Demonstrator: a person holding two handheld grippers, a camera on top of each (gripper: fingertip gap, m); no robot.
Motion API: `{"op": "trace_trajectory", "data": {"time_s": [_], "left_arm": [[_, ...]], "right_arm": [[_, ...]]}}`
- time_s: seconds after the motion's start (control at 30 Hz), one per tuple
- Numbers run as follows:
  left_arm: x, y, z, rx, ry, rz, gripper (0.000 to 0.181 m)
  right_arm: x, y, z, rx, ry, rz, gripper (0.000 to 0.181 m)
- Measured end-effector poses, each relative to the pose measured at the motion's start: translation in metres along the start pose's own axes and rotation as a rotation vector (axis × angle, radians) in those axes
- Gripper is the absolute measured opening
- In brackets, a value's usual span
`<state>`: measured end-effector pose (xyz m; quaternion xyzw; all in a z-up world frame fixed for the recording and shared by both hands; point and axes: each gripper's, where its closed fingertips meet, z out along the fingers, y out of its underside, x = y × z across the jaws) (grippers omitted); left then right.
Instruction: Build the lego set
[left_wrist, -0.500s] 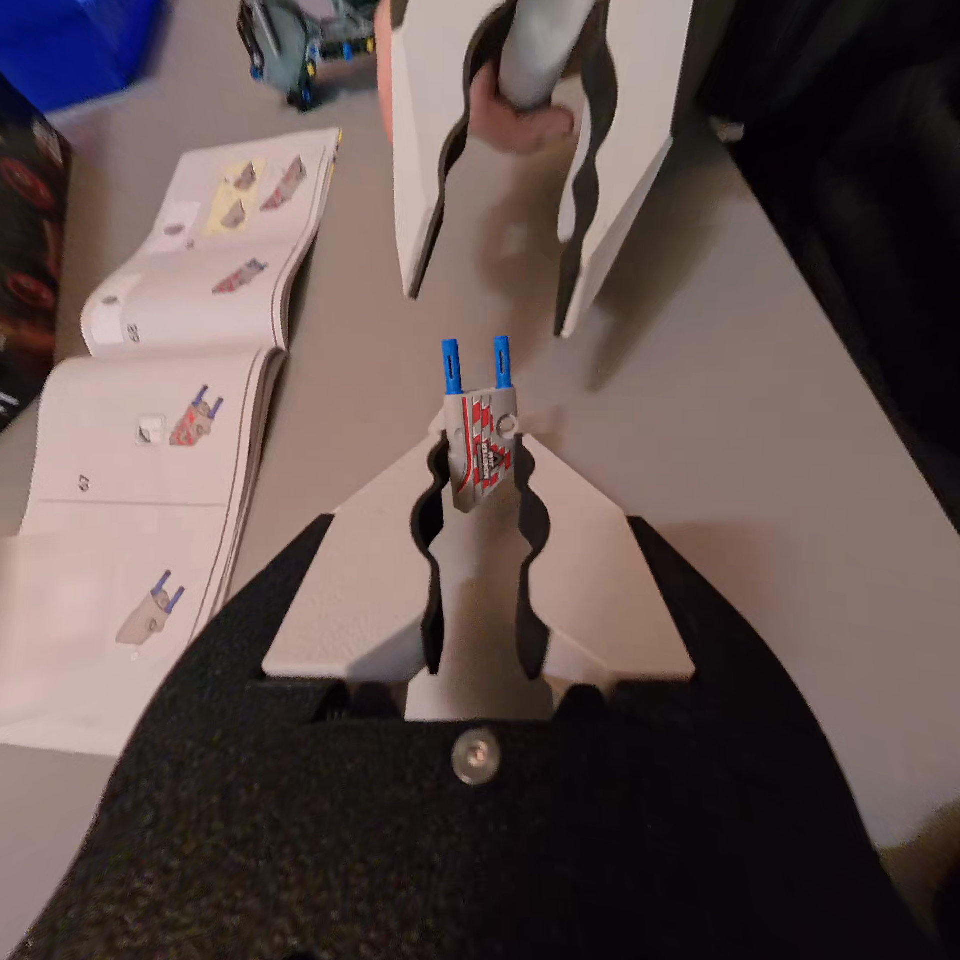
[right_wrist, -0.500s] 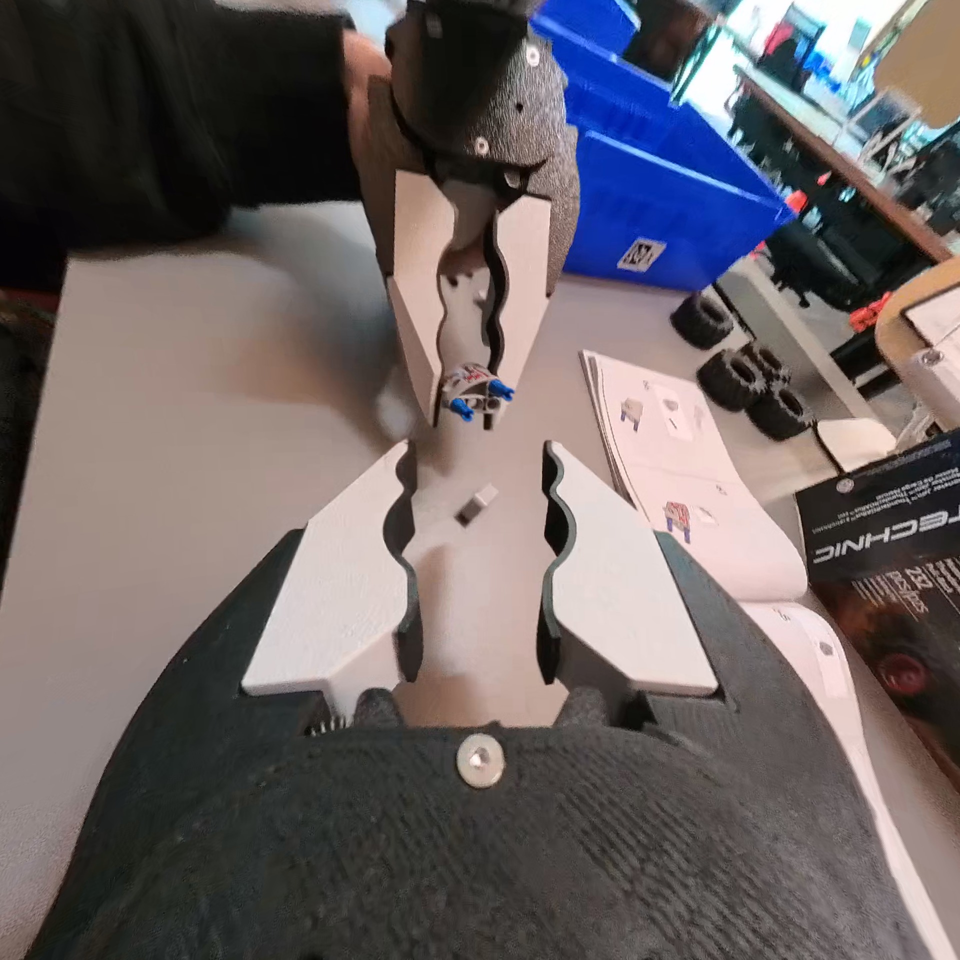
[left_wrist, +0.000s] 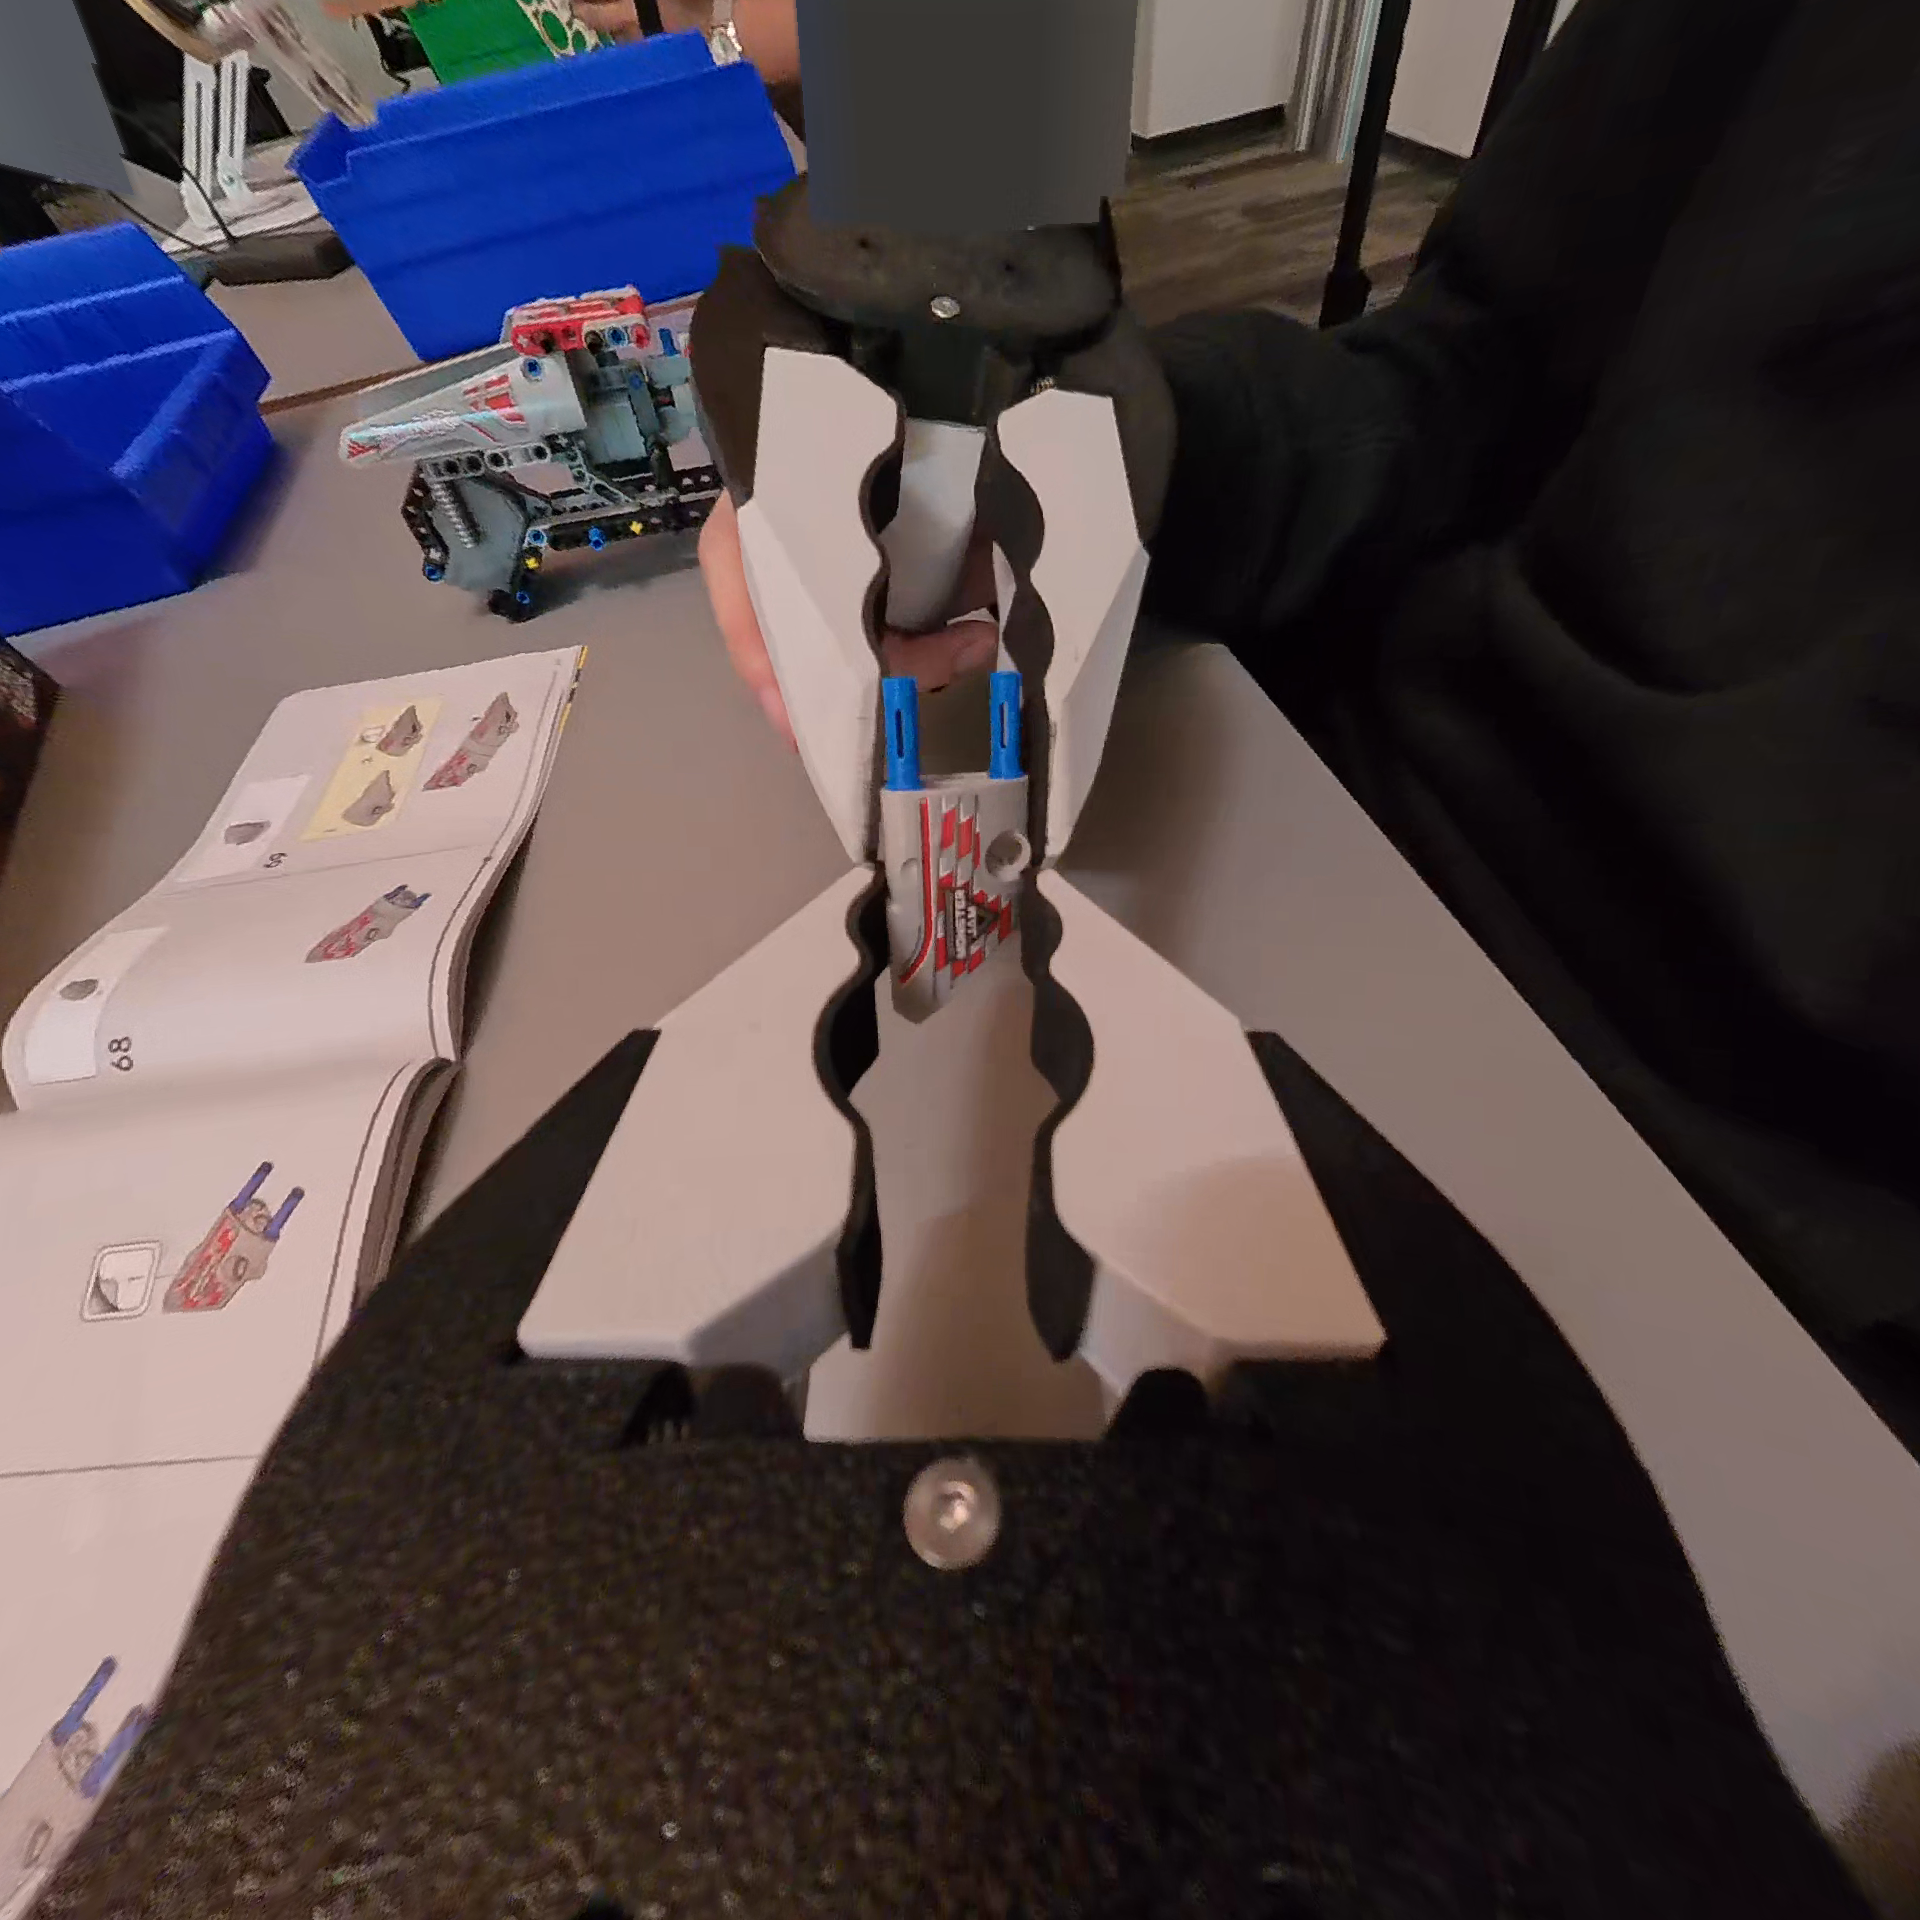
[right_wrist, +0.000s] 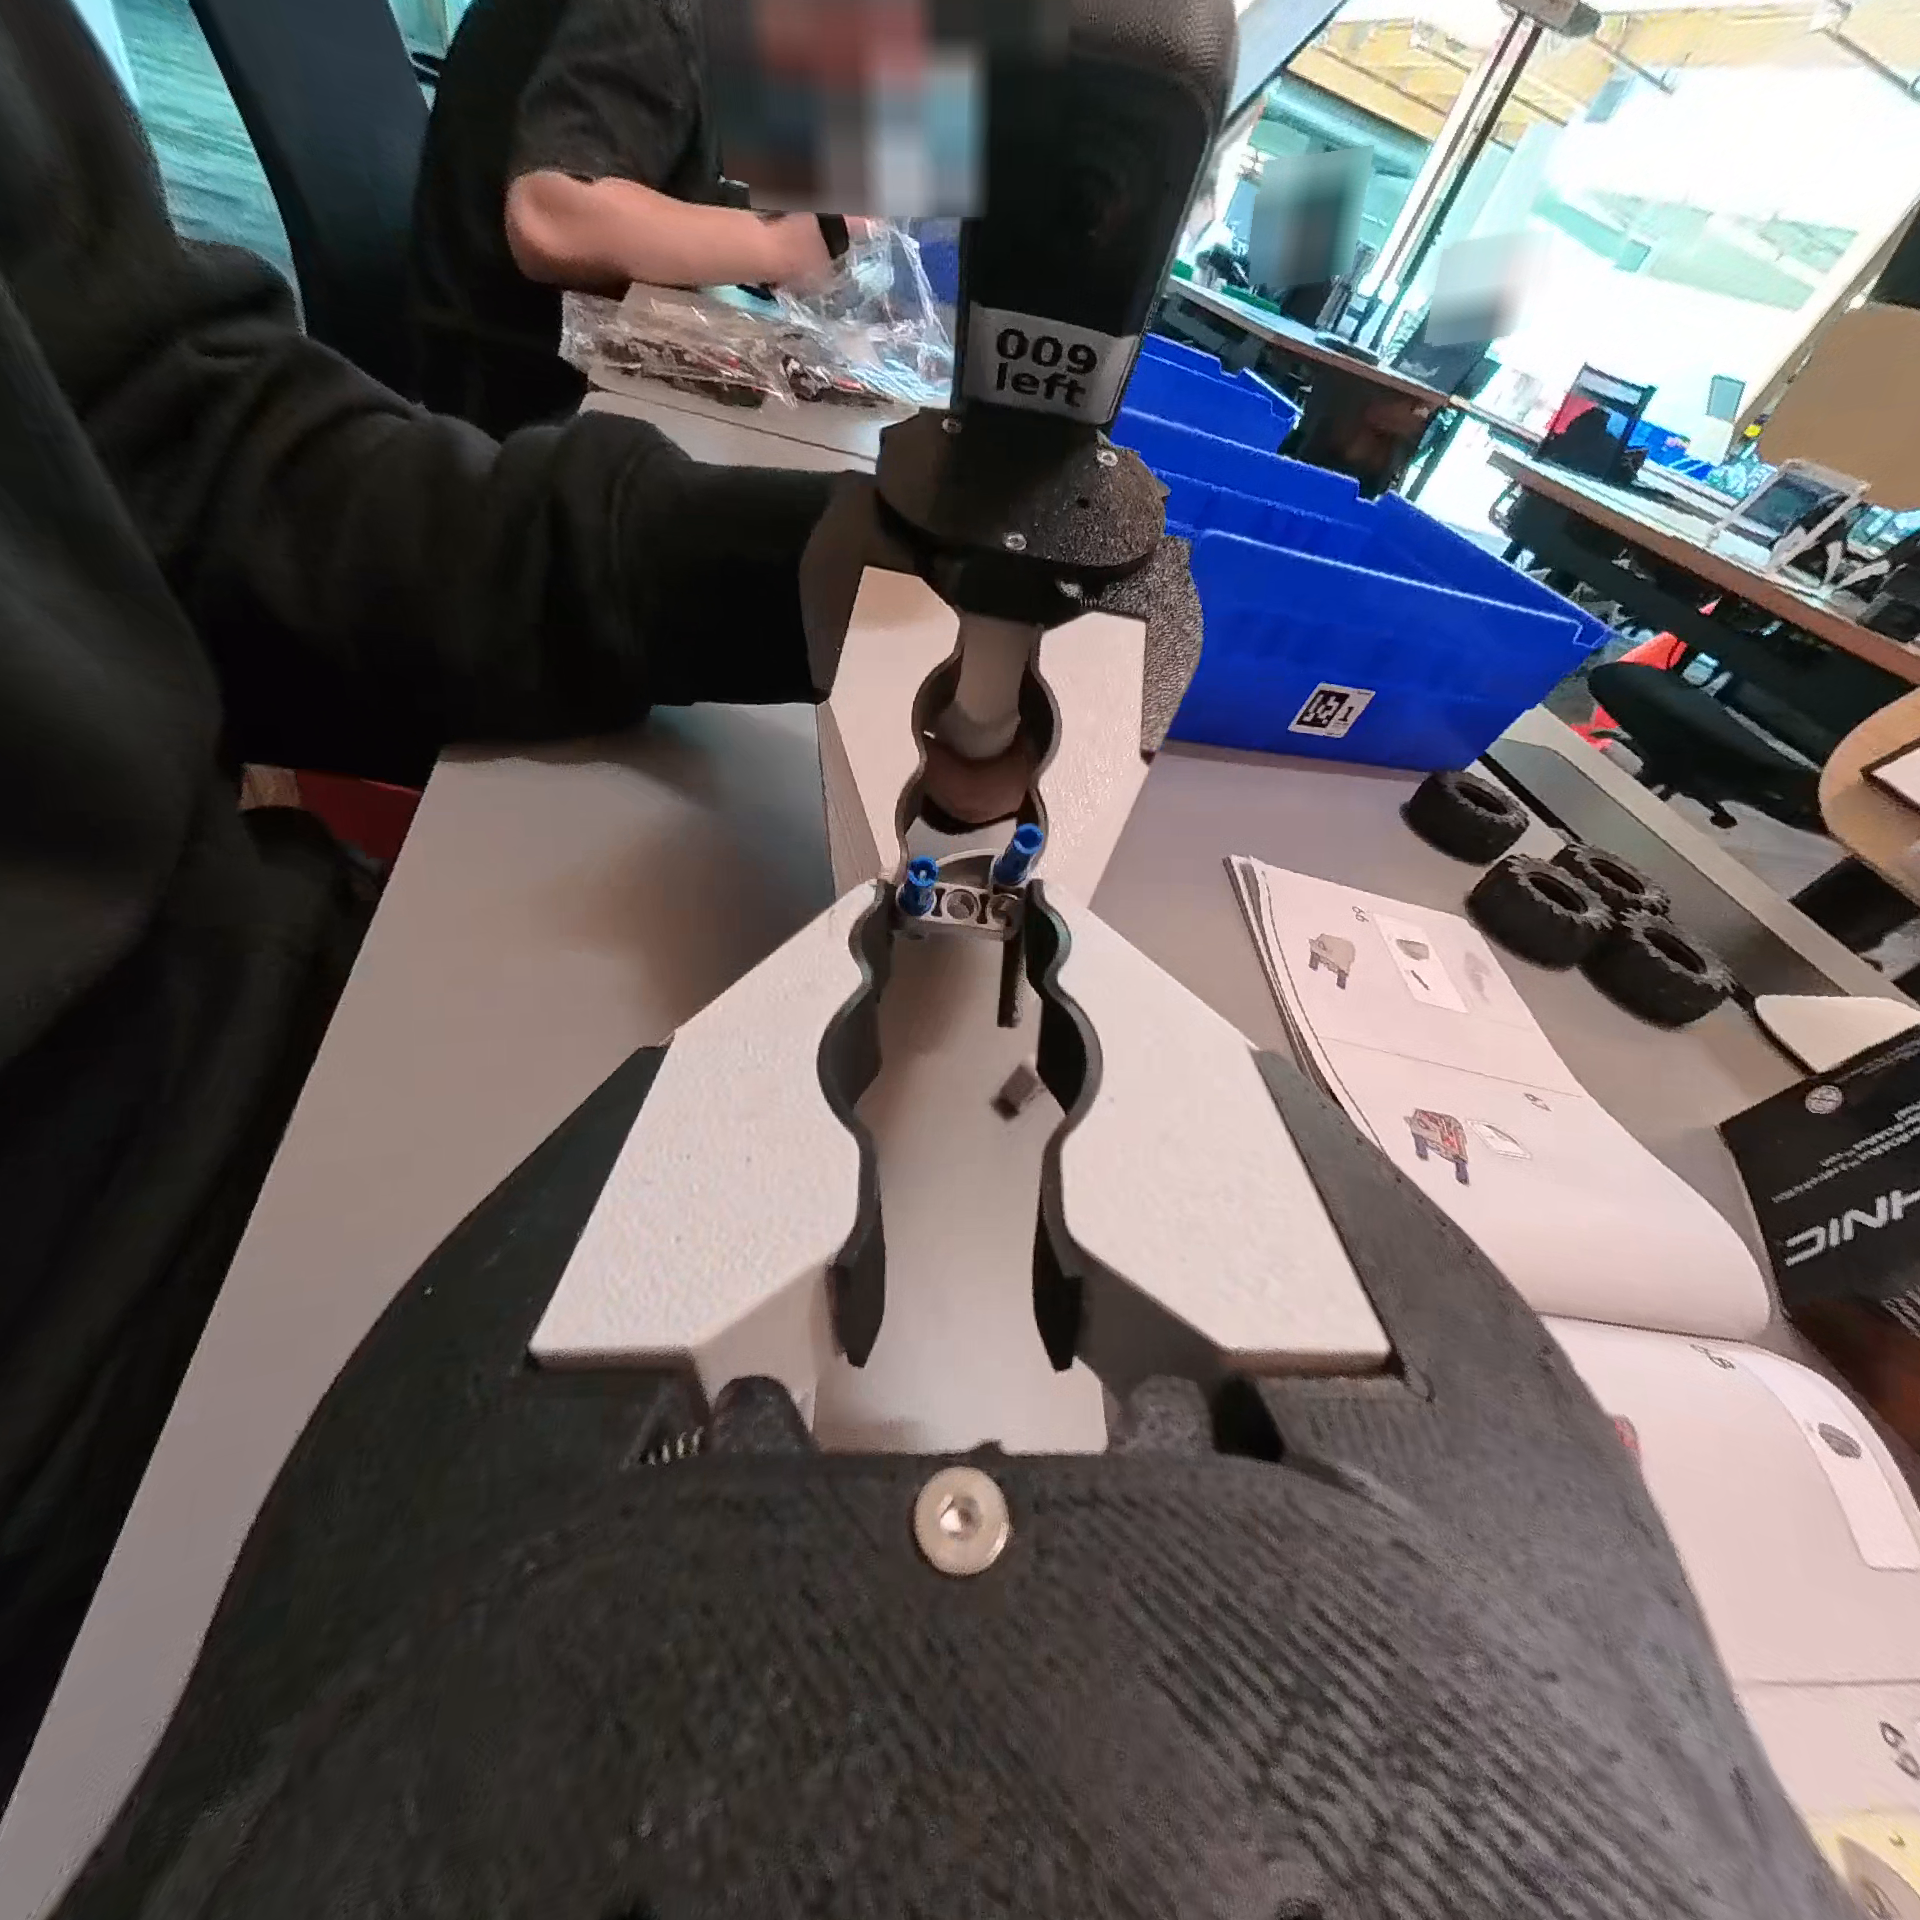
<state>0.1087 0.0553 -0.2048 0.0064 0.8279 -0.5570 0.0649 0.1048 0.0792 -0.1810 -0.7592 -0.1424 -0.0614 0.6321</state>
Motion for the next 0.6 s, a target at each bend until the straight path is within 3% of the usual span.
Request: {"op": "trace_trajectory", "data": {"time_s": [0.13, 0.23, 0.33, 0.43, 0.6], "left_arm": [[-0.019, 0.005, 0.003, -0.039, -0.122, -0.024, 0.032], [-0.039, 0.015, -0.004, -0.122, -0.258, -0.046, 0.038], [-0.041, 0.006, -0.004, -0.086, -0.286, -0.083, 0.038], [-0.048, -0.01, 0.002, -0.011, -0.323, -0.179, 0.039], [-0.058, 0.013, 0.006, -0.104, -0.373, -0.394, 0.04]], "right_arm": [[0.015, 0.009, -0.009, -0.049, 0.091, -0.012, 0.023], [0.044, 0.03, -0.022, -0.189, 0.259, -0.029, 0.023], [0.062, 0.049, -0.029, -0.335, 0.375, -0.063, 0.023], [0.055, 0.063, -0.021, -0.407, 0.341, -0.104, 0.023], [0.056, 0.064, -0.02, -0.416, 0.361, -0.149, 0.023]]}}
